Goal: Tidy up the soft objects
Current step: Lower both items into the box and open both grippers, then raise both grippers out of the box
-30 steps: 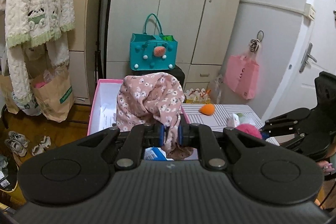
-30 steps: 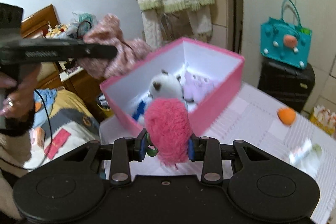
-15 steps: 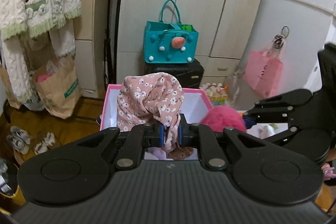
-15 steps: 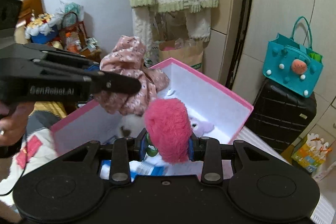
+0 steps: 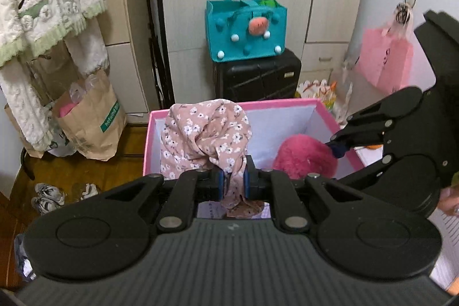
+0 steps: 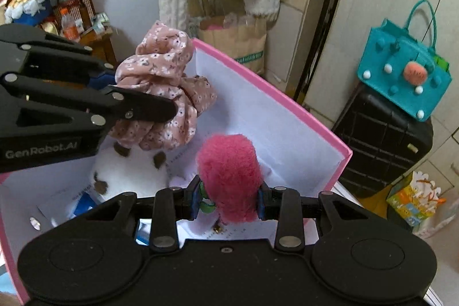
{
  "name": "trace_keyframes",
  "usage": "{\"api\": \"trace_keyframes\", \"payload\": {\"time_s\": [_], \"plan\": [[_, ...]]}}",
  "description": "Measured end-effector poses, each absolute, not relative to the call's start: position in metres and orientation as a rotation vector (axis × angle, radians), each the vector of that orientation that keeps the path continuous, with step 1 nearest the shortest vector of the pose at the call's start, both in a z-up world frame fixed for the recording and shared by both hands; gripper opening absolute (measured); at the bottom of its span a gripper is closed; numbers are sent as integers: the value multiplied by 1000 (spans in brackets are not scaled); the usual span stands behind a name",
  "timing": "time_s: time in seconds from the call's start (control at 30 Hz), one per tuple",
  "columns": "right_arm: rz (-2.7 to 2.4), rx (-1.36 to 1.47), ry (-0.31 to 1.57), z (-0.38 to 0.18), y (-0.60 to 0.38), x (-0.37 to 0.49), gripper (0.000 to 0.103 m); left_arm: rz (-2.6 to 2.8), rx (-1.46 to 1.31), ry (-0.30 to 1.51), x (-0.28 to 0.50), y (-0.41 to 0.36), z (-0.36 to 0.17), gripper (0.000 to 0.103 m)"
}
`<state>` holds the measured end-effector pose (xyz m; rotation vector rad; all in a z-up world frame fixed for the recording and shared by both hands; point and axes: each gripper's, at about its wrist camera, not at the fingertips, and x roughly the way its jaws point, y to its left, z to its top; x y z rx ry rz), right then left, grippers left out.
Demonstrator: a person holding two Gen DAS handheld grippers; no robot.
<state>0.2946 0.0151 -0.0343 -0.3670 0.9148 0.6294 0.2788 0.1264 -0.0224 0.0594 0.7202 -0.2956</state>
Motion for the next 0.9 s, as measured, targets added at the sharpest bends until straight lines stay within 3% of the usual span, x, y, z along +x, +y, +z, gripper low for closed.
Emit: {"api": "trace_keyframes", "payload": {"time_s": [0.33, 0.4, 0.5, 0.73, 0.9], "plan": [[618, -430, 941, -47, 19, 306, 43, -287, 105, 727, 288, 117, -34, 17], [620, -438, 942, -48, 20, 307, 52, -246, 143, 698, 286, 116, -31, 34], [609, -446, 912, -45, 17, 303, 56, -229, 172, 646, 273, 118, -23, 47], [593, -371, 839, -23, -5, 275, 56, -236, 140, 592, 231, 134, 4, 48], [608, -306, 807, -5, -25, 242, 56, -253, 157, 617, 199, 138, 19, 55]]}}
